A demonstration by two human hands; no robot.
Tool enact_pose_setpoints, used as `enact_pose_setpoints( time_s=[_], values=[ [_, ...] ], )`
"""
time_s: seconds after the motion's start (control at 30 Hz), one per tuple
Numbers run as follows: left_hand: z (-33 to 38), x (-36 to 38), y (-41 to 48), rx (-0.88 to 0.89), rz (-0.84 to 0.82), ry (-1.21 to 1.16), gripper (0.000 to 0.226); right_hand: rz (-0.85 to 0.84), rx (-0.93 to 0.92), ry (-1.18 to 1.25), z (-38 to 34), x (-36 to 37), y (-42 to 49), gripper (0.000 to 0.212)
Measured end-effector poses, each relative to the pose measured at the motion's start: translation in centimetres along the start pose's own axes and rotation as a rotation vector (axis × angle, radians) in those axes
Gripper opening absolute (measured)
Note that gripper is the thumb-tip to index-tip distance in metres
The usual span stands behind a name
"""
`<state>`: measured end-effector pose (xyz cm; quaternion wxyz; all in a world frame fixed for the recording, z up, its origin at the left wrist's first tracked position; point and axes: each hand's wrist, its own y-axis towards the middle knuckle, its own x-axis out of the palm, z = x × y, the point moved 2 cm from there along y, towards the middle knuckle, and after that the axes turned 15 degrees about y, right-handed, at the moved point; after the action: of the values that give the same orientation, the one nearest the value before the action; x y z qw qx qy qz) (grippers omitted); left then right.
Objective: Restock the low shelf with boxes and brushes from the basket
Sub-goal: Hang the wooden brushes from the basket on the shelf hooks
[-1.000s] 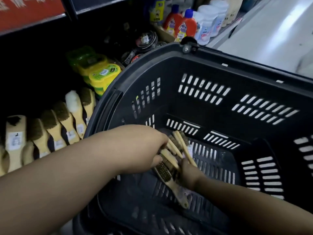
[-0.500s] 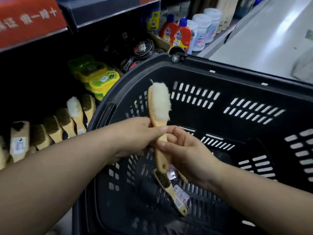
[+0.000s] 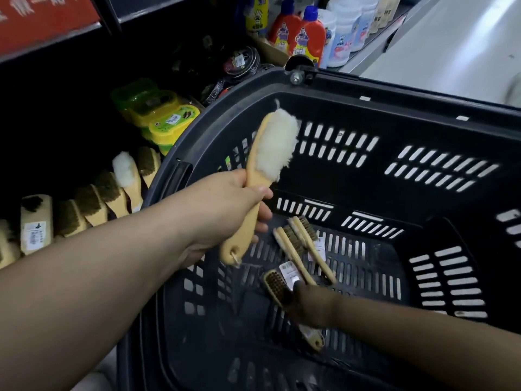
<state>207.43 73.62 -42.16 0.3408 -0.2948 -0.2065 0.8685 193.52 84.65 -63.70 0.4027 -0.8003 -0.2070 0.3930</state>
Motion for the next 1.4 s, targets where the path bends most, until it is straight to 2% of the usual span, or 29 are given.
enact_pose_setpoints(
  time_s=[0.07, 0.13, 0.23, 0.33, 0.43, 0.5, 0.57, 0.63, 0.8, 0.9, 1.0, 1.1, 1.2, 1.4],
  values=[
    [0.1, 0.0, 0.0, -0.036, -0.008, -0.032, 0.023, 0.027, 0.028, -0.097, 0.6, 2.5, 0.9, 0.047],
    [0.2, -0.1, -0.2, -0.079, -0.008, -0.061, 0.022, 0.116, 0.015, -0.133, 0.8, 3.6, 1.4, 0.044],
    [0.3, -0.5, -0.2, -0.074, 0.017, -0.077, 0.023, 0.164, 0.004, -0.045, 1.0, 2.9, 1.5, 0.05],
    [0.1, -0.8, 0.1, -0.048, 0.001, -0.078, 0.026, 0.173, -0.016, 0.364, 0.4, -0.2, 0.0, 0.048],
    [-0.1, -0.8, 0.3, -0.035, -0.056, -0.153, 0.013, 0.188, -0.092, 1.013, -1.1, -3.7, -2.7, 0.026],
    [-0.1, -0.7, 0.3, -0.031, -0.091, -0.24, 0.019, 0.177, -0.154, 1.432, -2.5, -5.7, -5.0, 0.018],
    [0.0, -0.5, 0.2, -0.021, -0.102, -0.319, 0.022, 0.053, -0.28, 1.693, -4.3, -7.5, -7.3, 0.022],
    [0.1, -0.4, 0.1, -0.01, -0.095, -0.337, 0.02, -0.086, -0.404, 1.811, -6.0, -8.7, -9.5, 0.024],
    [0.2, -0.3, 0.1, 0.031, -0.063, -0.241, 0.019, -0.207, -0.566, 1.772, -8.5, -9.2, -12.1, 0.019],
    [0.0, 0.0, 0.0, -0.005, -0.132, -0.201, 0.033, -0.217, -0.631, 1.779, -9.6, -8.9, -12.3, 0.017],
    [-0.1, 0.1, 0.1, -0.039, -0.155, -0.169, 0.053, -0.18, -0.623, 1.786, -9.7, -9.1, -12.2, 0.015],
    [0.0, 0.1, 0.2, -0.075, -0.098, -0.148, 0.049, -0.142, -0.575, 1.857, -9.6, -9.5, -11.7, 0.018],
    [-0.2, 0.2, 0.4, -0.082, -0.108, -0.162, 0.045, -0.122, -0.55, 1.931, -9.8, -9.7, -11.6, 0.014],
    [-0.2, 0.2, 0.1, 0.005, -0.284, -0.209, 0.04, -0.11, -0.638, 1.647, -10.5, -9.3, -11.2, 0.042]
  ],
)
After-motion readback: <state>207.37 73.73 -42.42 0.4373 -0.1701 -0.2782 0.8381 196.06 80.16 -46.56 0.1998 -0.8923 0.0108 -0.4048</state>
